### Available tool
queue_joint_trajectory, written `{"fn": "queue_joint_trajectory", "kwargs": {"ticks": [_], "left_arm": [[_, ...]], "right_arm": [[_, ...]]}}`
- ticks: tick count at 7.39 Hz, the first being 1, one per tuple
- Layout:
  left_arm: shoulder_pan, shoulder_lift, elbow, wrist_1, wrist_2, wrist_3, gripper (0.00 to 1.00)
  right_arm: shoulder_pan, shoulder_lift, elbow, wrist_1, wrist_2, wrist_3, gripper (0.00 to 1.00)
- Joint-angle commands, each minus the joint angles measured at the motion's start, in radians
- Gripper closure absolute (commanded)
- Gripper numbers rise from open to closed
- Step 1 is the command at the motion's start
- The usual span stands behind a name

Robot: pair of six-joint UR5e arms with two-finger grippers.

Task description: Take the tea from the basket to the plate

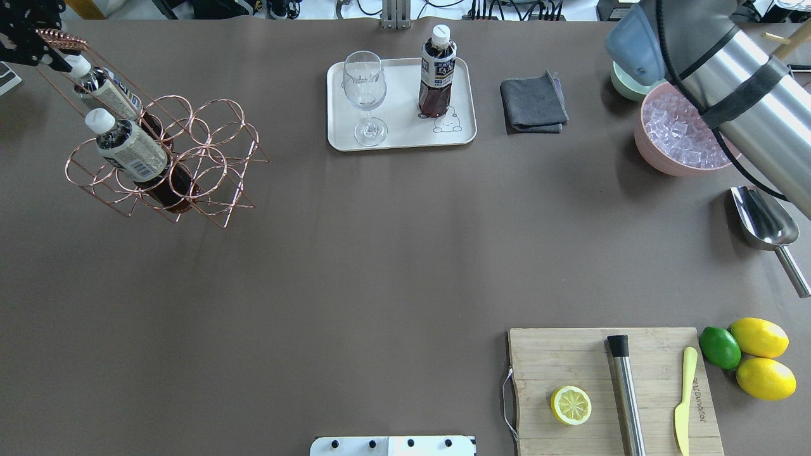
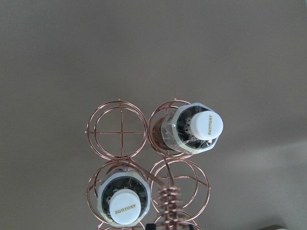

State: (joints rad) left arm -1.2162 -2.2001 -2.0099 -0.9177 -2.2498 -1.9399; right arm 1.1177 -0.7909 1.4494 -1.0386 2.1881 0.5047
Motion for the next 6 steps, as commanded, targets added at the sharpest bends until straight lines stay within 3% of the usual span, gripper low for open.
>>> {"fn": "queue_joint_trajectory", "kwargs": {"ticks": [1, 3, 6], "left_arm": [[-0.075, 0.043, 0.049, 0.014, -0.005, 0.138, 1.00], [-0.115, 0.056, 0.138, 0.013, -0.030, 0.217, 1.00], [-0.180, 0.060, 0.223, -0.027, -0.013, 0.226, 1.00]], "right_arm": [[0.051, -0.068, 0.214, -0.335, 0.061, 0.002, 0.01], [0.109, -0.192, 0.314, -0.453, 0.139, 0.002, 0.01], [0.192, -0.330, 0.419, -0.582, 0.145, -0.009, 0.01]]}}
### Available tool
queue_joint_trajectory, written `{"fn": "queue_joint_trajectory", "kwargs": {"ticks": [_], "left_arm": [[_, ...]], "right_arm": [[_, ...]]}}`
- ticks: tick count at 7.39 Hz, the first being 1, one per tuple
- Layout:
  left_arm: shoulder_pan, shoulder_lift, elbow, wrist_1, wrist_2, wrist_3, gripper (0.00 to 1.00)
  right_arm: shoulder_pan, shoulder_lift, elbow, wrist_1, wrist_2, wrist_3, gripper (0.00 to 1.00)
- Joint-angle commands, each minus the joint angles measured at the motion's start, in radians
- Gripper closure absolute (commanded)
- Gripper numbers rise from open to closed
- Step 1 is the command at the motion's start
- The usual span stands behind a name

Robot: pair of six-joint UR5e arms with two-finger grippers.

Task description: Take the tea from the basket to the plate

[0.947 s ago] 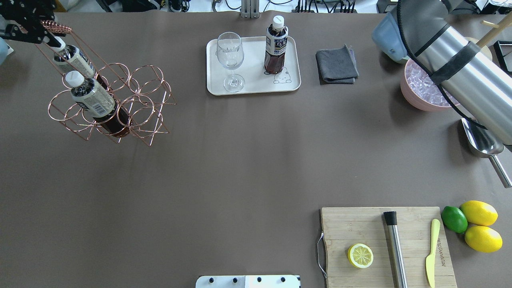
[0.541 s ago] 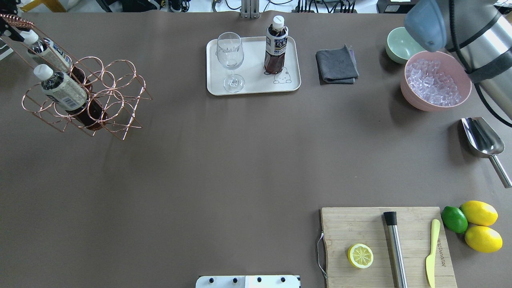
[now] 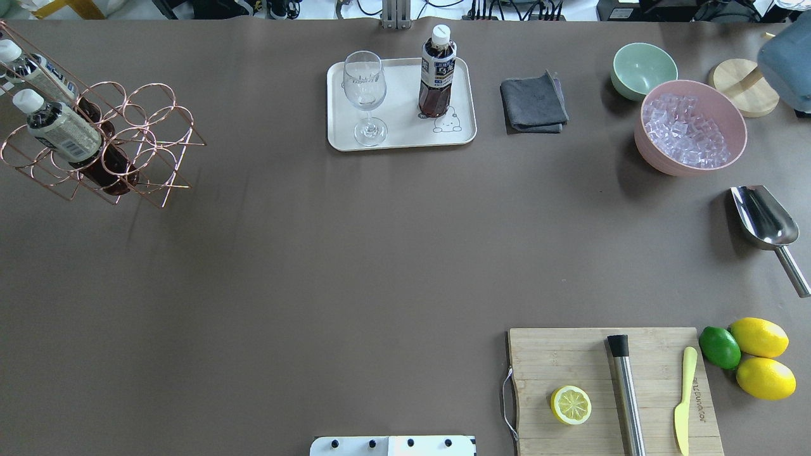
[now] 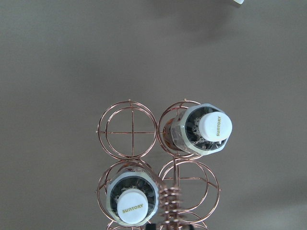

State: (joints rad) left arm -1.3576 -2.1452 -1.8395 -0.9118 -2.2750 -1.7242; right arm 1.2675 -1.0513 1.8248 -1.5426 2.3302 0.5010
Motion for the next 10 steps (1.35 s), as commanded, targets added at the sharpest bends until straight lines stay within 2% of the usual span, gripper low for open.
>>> {"fn": "queue_joint_trajectory", "kwargs": {"ticks": [1, 2, 4, 7, 10], "left_arm": [[-0.044, 0.005, 0.077, -0.073, 0.053, 0.011, 1.00], [-0.055, 0.005, 0.101, -0.108, 0.096, 0.012, 1.00], [-0.069, 0.008, 0.184, -0.223, 0.104, 0.021, 1.00], [-0.078, 0.008, 0.279, -0.350, 0.149, 0.028, 1.00], [-0.080, 0.011, 0.362, -0.424, 0.167, 0.026, 1.00]], "right_arm": [[0.062, -0.109, 0.048, -0.111, 0.000, -0.009, 0.01], [0.090, -0.187, 0.063, -0.116, -0.002, -0.056, 0.01], [0.167, -0.304, 0.061, -0.117, -0.003, -0.212, 0.01], [0.268, -0.447, 0.036, -0.116, 0.001, -0.434, 0.01], [0.306, -0.538, 0.010, -0.114, 0.005, -0.588, 0.01]]}}
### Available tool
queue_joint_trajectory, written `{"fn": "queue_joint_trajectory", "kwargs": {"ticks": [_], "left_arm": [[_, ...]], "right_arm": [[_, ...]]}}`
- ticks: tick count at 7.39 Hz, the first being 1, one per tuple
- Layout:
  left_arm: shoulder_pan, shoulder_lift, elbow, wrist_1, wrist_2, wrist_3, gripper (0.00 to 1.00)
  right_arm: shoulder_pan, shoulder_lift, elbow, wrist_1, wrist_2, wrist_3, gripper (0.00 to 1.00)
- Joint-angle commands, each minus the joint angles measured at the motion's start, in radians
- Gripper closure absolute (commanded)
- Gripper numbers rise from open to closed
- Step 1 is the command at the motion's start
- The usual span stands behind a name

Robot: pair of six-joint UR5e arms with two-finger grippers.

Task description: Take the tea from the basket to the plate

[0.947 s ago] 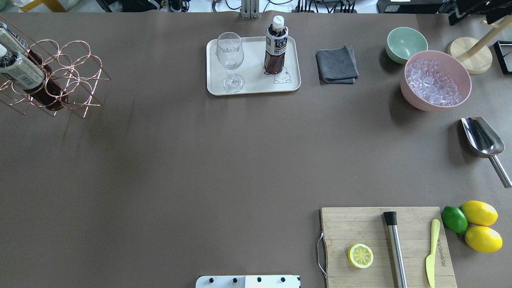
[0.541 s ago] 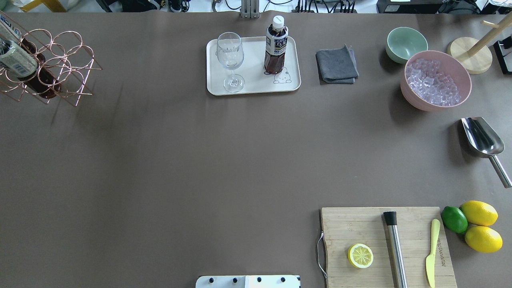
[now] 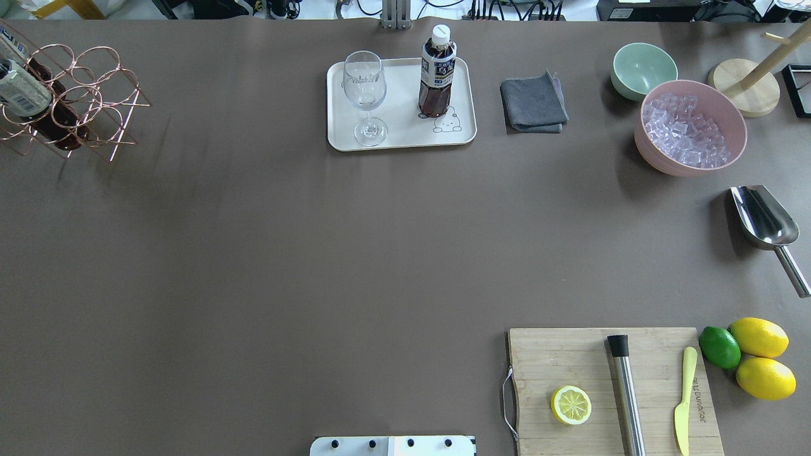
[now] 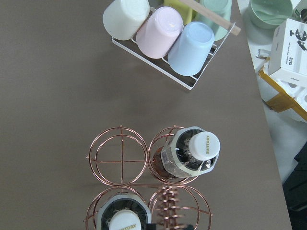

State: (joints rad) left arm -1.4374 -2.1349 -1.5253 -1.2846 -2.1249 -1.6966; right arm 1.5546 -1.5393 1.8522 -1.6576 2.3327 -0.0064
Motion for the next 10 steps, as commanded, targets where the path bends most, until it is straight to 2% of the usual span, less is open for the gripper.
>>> {"fn": "queue_joint_trajectory", "kwargs": {"ticks": [1, 4, 10], "left_arm": [[0.000, 0.001, 0.059, -0.064, 0.019, -0.011, 1.00], [0.000, 0.003, 0.094, -0.097, 0.019, -0.043, 1.00], [0.005, 0.007, 0.122, -0.136, 0.019, -0.052, 1.00]], "right_arm": [[0.021, -0.085, -0.015, 0.002, 0.000, -0.084, 0.00], [0.030, -0.140, -0.021, 0.005, -0.003, -0.083, 0.00], [0.030, -0.133, -0.071, 0.009, -0.003, -0.084, 0.00]]}}
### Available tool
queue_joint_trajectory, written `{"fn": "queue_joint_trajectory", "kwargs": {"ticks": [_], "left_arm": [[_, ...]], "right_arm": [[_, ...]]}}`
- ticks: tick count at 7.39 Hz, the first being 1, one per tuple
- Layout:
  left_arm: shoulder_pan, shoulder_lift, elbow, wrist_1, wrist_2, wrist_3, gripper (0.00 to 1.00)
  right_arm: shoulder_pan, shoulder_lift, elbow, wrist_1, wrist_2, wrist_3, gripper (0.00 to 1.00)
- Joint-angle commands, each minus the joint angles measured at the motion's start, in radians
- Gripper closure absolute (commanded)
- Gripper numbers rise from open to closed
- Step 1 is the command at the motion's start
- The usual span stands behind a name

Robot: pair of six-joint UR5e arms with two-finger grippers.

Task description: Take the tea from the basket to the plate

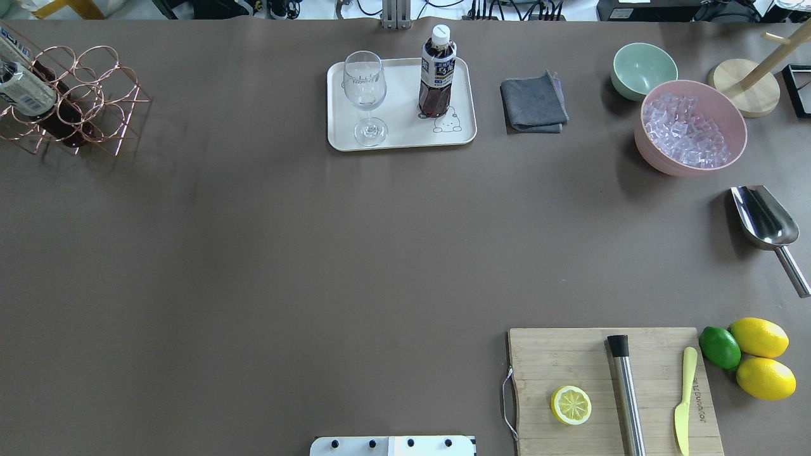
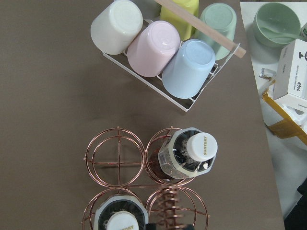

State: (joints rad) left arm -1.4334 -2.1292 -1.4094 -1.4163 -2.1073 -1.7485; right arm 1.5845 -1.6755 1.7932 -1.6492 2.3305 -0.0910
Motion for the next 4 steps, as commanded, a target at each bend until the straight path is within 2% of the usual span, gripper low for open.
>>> {"fn": "queue_joint_trajectory", "kwargs": {"ticks": [1, 3, 4], "left_arm": [[0.001, 0.002, 0.007, -0.006, 0.001, 0.000, 1.00], [0.001, 0.000, 0.000, -0.006, -0.002, 0.000, 1.00], [-0.001, 0.000, -0.008, -0.006, -0.008, 0.000, 0.68]], "right_arm": [[0.000, 0.002, -0.018, 0.000, 0.000, 0.003, 0.00], [0.000, 0.002, -0.020, 0.000, 0.000, 0.007, 0.00], [0.000, -0.001, -0.020, 0.000, 0.000, 0.007, 0.00]]}}
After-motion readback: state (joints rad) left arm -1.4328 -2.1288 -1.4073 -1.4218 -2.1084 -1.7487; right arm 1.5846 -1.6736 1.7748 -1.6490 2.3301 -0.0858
